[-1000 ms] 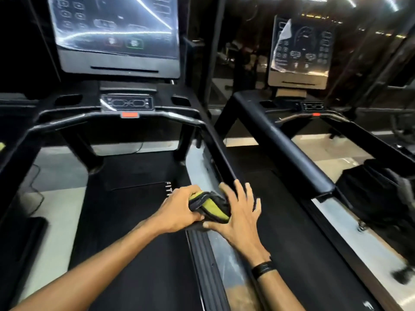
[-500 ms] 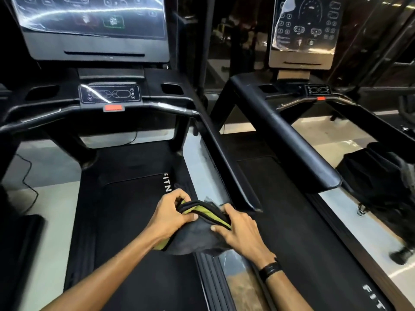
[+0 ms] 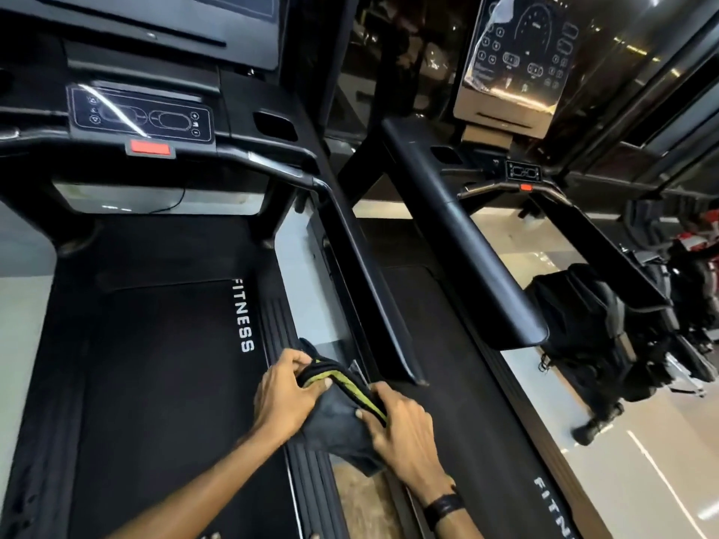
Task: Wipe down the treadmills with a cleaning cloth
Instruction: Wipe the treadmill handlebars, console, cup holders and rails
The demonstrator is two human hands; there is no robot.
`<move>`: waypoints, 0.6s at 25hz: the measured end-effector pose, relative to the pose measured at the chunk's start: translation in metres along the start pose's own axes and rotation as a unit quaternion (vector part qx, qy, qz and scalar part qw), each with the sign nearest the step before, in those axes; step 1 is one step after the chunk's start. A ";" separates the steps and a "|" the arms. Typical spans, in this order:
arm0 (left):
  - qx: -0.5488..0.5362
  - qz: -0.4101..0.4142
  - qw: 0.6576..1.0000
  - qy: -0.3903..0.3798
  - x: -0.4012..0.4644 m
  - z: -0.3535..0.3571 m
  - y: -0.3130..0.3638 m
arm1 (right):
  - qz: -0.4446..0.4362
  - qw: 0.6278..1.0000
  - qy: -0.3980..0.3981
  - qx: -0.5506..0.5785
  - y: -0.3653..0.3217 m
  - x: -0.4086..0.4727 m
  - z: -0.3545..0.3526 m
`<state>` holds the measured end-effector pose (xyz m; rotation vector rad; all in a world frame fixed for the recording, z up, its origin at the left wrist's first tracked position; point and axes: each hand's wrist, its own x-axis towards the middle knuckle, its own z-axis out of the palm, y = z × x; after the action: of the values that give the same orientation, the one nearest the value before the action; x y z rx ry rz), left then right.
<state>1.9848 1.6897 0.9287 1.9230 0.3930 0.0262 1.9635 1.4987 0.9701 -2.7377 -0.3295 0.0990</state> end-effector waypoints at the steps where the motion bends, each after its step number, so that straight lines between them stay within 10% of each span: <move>1: -0.007 0.002 1.000 0.013 -0.002 0.007 0.000 | 0.000 1.000 0.001 -0.010 0.002 0.003 -0.002; 15: -0.054 -0.157 0.977 0.135 -0.014 0.144 0.019 | -0.109 0.993 0.024 -0.041 0.086 0.054 -0.018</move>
<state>2.0056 1.5492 0.8933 1.7342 0.8581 0.0987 2.0368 1.4281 0.9528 -2.7577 -0.6286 -0.0393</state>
